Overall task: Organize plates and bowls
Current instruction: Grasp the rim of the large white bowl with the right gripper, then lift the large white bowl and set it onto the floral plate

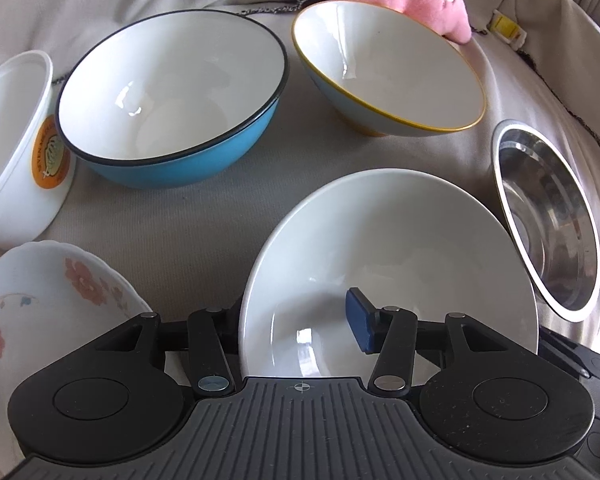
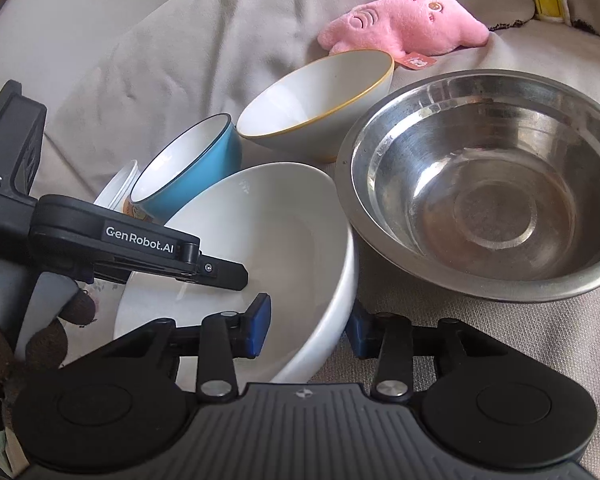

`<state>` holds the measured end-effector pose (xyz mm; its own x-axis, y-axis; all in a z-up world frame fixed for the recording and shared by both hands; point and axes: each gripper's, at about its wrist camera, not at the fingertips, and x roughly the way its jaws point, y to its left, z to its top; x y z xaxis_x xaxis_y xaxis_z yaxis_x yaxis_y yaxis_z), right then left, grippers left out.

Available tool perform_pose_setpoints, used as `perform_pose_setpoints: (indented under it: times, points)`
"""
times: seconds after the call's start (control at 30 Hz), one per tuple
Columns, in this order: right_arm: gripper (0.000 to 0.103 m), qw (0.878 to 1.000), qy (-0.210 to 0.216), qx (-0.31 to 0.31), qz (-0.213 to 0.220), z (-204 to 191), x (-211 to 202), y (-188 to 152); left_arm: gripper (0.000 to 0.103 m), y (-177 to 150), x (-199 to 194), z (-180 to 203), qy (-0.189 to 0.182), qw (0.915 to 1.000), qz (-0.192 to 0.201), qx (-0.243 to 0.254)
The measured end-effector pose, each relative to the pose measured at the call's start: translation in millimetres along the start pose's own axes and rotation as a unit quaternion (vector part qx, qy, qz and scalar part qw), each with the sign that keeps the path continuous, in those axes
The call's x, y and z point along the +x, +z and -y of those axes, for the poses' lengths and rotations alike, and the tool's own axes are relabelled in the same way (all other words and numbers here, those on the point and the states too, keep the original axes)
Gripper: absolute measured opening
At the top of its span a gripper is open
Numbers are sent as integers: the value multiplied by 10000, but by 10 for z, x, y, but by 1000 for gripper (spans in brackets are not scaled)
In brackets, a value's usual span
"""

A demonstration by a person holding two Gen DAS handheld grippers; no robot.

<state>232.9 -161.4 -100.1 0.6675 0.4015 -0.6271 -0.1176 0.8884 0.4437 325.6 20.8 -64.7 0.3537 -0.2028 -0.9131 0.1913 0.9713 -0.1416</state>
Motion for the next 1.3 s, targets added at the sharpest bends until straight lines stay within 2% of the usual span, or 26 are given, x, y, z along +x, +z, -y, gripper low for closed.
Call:
perform_pose_setpoints:
  times: [0.17, 0.27, 0.5, 0.6, 0.67, 0.77, 0.97, 1.03, 1.07, 1.13, 1.3]
  points:
    - [40, 9997, -190, -140, 41, -63, -64, -1, 42, -296, -142, -112, -226, 9992, 325, -100]
    - [40, 9995, -200, -245, 88, -178, -145, 4, 42, -474, -308, -233, -429, 9967, 663, -184]
    - [41, 9936, -346, -984, 434, -875, -377, 70, 40, -900, -939, -658, -616, 9850, 1570, -361]
    - [41, 9910, -230, -1281, 312, -1211, -319, 68, 40, -1125, -1124, -1012, -724, 9786, 1755, -791]
    - [41, 9902, -119, -1391, 88, -1409, -218, 38, 39, -1249, -1205, -1218, -635, 9764, 1782, -1045]
    - [41, 9872, 5, -1574, -255, -1705, -14, -46, 39, -1355, -1264, -1458, -301, 9753, 1832, -1199]
    - [41, 9808, 14, -1709, -938, -2078, 399, -190, 39, -1481, -1106, -1762, 244, 9712, 1844, -1492]
    - [41, 9785, -99, -1773, -1051, -2144, 508, -226, 36, -1471, -1053, -1839, 218, 9704, 1759, -1640]
    - [41, 9772, -176, -1810, -1093, -2163, 550, -237, 31, -1464, -1038, -1871, 203, 9696, 1744, -1706]
    - [41, 9743, -353, -1891, -1175, -2167, 625, -253, 26, -1455, -1018, -1924, 197, 9688, 1706, -1789]
    - [40, 9745, -390, -1801, -1284, -2118, 690, -187, 26, -1429, -975, -1927, 205, 9684, 1692, -1823]
